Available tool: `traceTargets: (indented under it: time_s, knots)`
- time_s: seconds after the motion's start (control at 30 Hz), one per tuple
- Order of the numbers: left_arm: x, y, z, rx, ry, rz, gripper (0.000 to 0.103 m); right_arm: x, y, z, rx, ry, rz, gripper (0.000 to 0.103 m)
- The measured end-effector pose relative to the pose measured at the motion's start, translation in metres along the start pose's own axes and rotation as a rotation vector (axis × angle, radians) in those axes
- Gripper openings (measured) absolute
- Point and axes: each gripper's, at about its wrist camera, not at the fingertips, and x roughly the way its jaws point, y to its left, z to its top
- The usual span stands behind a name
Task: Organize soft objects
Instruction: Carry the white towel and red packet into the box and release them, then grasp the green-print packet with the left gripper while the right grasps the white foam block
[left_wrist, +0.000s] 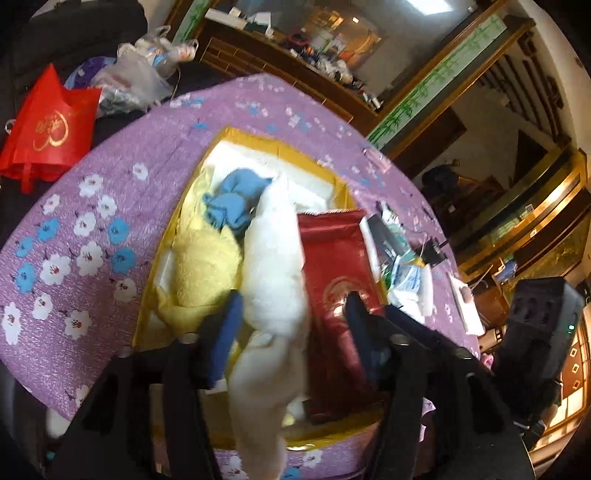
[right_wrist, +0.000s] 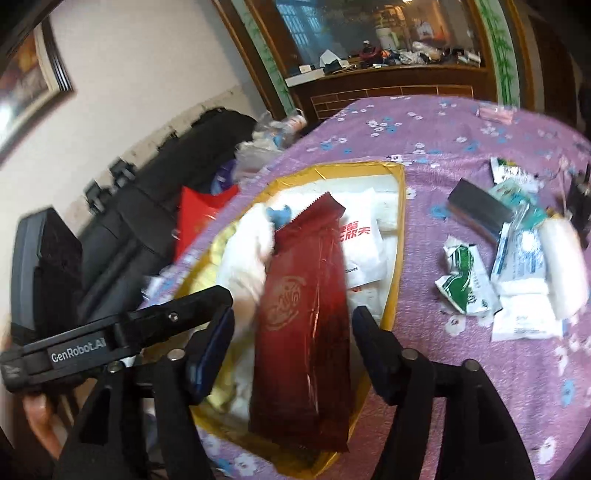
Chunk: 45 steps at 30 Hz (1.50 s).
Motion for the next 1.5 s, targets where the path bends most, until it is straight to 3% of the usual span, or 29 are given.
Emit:
traceTargets:
  time_s: [0.2,0.33,0.43,0.57,0.7,0.93,1.07,1.17,1.3,1.37,1.5]
  knots:
    - [-0.021,-0.023,-0.004,0.043,-0.074,0.030,0.077,-0.029,-0.020,-0.009,0.057,-0.051,0.110,0.070]
    - [-0.028,-0.064,-0.016,0.166,-0.135,0.060,0.077,-0.057,-0.043,-0.026,0.104,-0.080,0.181,0.070]
    - [-0.014,-0.097,-0.027,0.240,-0.083,0.028,0.077,-0.080,-0.065,-0.041,0.145,-0.117,0.182,0.070]
    - [0.020,-0.141,-0.039,0.321,0.025,-0.009,0.077,-0.106,-0.098,-0.054,0.209,-0.143,0.107,0.070]
    - [0.048,-0.170,-0.040,0.369,0.072,-0.003,0.077,-0.119,-0.136,-0.051,0.279,-0.167,0.031,0.070]
    - [0.069,-0.179,-0.032,0.396,0.091,0.066,0.077,-0.110,-0.178,-0.007,0.259,-0.143,-0.023,0.073]
    - [0.077,-0.173,-0.027,0.386,0.113,0.087,0.077,-0.076,-0.199,0.017,0.216,-0.052,-0.043,0.074]
    - [0.080,-0.171,-0.023,0.390,0.125,0.094,0.077,-0.051,-0.209,0.017,0.217,0.023,-0.012,0.074]
    - [0.095,-0.173,-0.017,0.418,0.156,0.130,0.077,-0.034,-0.201,0.010,0.186,0.052,0.015,0.074]
    - [0.107,-0.174,-0.013,0.433,0.173,0.156,0.077,-0.033,-0.198,0.007,0.158,0.039,-0.037,0.074]
    - [0.139,-0.180,-0.003,0.500,0.209,0.234,0.077,-0.040,-0.202,0.008,0.153,0.006,-0.047,0.074]
